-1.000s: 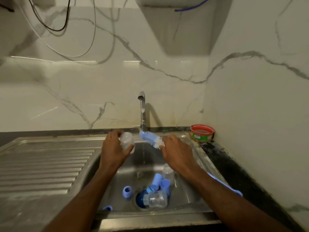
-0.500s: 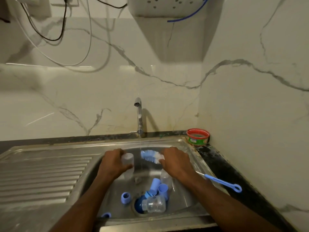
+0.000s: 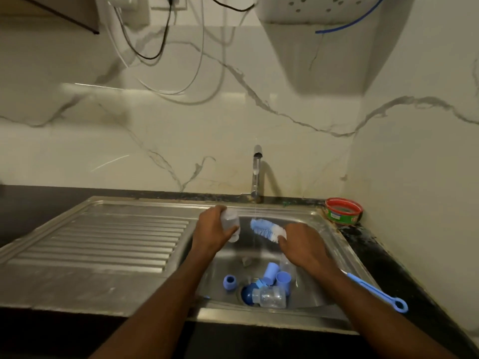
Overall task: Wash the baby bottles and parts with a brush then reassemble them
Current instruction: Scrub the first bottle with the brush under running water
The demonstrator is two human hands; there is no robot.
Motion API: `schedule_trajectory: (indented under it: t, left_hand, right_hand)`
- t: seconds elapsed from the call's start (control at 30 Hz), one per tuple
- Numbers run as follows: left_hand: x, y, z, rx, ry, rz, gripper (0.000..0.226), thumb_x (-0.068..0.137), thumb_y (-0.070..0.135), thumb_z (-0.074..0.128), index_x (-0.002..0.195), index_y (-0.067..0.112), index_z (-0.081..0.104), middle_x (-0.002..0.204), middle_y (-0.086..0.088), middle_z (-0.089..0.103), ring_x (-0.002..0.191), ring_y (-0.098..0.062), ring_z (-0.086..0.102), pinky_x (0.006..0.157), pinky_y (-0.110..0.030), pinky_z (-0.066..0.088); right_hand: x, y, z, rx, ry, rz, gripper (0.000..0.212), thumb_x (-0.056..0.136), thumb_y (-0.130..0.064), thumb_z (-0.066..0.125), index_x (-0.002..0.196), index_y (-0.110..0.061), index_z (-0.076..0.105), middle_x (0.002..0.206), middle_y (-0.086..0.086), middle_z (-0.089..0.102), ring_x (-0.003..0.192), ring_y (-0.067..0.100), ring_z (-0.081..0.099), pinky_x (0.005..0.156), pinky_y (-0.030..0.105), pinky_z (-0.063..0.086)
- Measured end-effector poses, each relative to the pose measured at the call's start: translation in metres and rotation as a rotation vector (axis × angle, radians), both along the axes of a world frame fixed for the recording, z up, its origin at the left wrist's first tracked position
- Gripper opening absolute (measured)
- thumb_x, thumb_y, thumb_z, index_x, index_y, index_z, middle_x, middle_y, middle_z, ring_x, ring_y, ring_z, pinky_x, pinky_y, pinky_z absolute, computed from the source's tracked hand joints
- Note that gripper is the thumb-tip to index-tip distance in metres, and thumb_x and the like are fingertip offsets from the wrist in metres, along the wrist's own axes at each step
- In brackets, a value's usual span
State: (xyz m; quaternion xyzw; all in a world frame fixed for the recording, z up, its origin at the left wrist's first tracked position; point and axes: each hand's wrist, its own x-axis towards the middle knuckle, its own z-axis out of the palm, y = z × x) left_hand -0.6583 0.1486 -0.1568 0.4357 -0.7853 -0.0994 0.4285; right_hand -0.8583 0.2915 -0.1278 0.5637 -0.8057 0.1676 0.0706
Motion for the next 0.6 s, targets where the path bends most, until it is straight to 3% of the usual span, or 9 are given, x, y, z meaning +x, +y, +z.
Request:
schedule_trajectory:
  t: [0.1, 0.17, 0.37, 0.5, 0.6]
  left_hand:
    - [0.034, 0.01, 0.015, -0.016, 0.071, -0.027, 0.06, 0.074, 0.053, 0.083, 0.123, 0.024, 0.064, 0.115, 0.004, 0.068, 0.102, -0.011, 0.064, 0.087, -0.03, 0.055]
    - [0.068, 0.011, 0.027, -0.046, 0.068, -0.007, 0.057, 0.076, 0.055, 0.08, 0.121, 0.024, 0.065, 0.114, 0.005, 0.069, 0.101, -0.01, 0.064, 0.086, -0.027, 0.054]
    - [0.19, -0.002, 0.065, -0.083, -0.027, 0.234, 0.065, 0.075, 0.052, 0.083, 0.125, 0.013, 0.065, 0.112, -0.005, 0.071, 0.096, -0.021, 0.067, 0.084, -0.032, 0.053]
    - [0.269, -0.008, 0.076, -0.071, -0.051, 0.361, 0.06, 0.075, 0.048, 0.086, 0.119, 0.011, 0.068, 0.108, -0.007, 0.072, 0.096, -0.025, 0.068, 0.08, -0.031, 0.05]
    - [0.319, -0.01, 0.076, -0.032, -0.064, 0.469, 0.056, 0.076, 0.05, 0.084, 0.117, 0.014, 0.069, 0.108, -0.006, 0.072, 0.1, -0.025, 0.068, 0.081, -0.032, 0.05]
  right_hand:
    - [0.03, -0.006, 0.014, -0.016, -0.037, 0.03, 0.029, 0.096, -0.043, 0.053, 0.105, -0.02, 0.067, 0.101, 0.003, 0.071, 0.078, 0.017, 0.059, 0.066, 0.029, 0.044]
    - [0.058, -0.016, 0.026, -0.039, -0.074, 0.092, 0.032, 0.095, -0.046, 0.052, 0.102, -0.019, 0.068, 0.1, 0.005, 0.072, 0.082, 0.02, 0.064, 0.071, 0.033, 0.052]
    - [0.172, -0.055, 0.059, -0.064, -0.059, 0.258, 0.032, 0.096, -0.041, 0.054, 0.111, -0.016, 0.068, 0.113, 0.009, 0.071, 0.102, 0.03, 0.066, 0.071, 0.029, 0.039]
    - [0.251, -0.082, 0.067, -0.053, -0.096, 0.36, 0.027, 0.091, -0.037, 0.055, 0.107, -0.018, 0.066, 0.113, 0.008, 0.07, 0.102, 0.031, 0.066, 0.073, 0.031, 0.045]
    - [0.304, -0.092, 0.07, -0.039, -0.126, 0.421, 0.036, 0.092, -0.042, 0.055, 0.114, -0.015, 0.065, 0.119, 0.01, 0.067, 0.108, 0.033, 0.064, 0.078, 0.033, 0.046]
